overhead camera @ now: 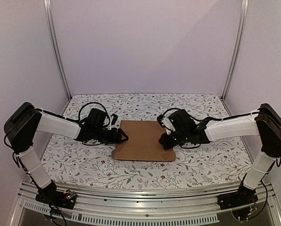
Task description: Fold the paper box
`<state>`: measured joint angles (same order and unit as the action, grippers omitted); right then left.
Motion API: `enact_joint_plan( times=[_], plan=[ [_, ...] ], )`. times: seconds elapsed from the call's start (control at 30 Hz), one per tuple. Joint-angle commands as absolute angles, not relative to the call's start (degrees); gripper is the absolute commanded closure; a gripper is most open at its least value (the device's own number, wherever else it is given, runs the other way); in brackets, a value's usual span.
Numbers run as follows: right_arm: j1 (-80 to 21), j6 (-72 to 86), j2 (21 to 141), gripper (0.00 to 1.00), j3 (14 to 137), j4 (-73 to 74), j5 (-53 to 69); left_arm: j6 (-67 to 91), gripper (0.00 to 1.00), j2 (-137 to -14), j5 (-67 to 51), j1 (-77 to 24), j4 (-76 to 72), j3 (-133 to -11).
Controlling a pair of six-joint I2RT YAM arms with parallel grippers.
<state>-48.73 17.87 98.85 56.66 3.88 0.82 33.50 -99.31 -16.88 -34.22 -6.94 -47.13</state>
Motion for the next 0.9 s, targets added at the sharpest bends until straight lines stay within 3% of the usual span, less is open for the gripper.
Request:
enact_joint_plan(
  times=[0.0,0.17,0.27,0.3,0.33,0.6,0.87],
  plan=[
    [-48.65,18.89,94.80,0.98,56.51,8.35,1.55,34.03,0.33,-98.39,-14.30,-36.93,-3.11,-44.66],
    [-48.69,19.26,87.10,0.71,55.23,13.20,-0.74,35.11,0.36,-96.58,-11.96,-39.58,-1.50,-43.73],
    [-48.60,19.48,81.49,0.40,52.85,15.97,-3.19,36.50,0.37,-95.38,-10.07,-41.50,-0.97,-42.73],
    [-48.65,19.50,80.23,0.25,52.05,16.82,-3.35,37.07,0.38,-95.03,-9.36,-42.09,-0.74,-42.41],
    [-48.69,19.96,78.21,0.03,51.17,17.77,-3.41,37.87,0.39,-94.75,-8.64,-42.56,-0.61,-42.06],
    [-48.38,27.15,70.99,0.01,42.59,18.31,-1.41,44.30,0.42,-92.91,-5.89,-45.63,-0.87,-39.04],
    [-47.86,33.21,74.59,0.03,37.03,9.11,4.15,47.88,0.42,-90.91,-5.03,-47.78,-1.28,-37.00]
  ],
)
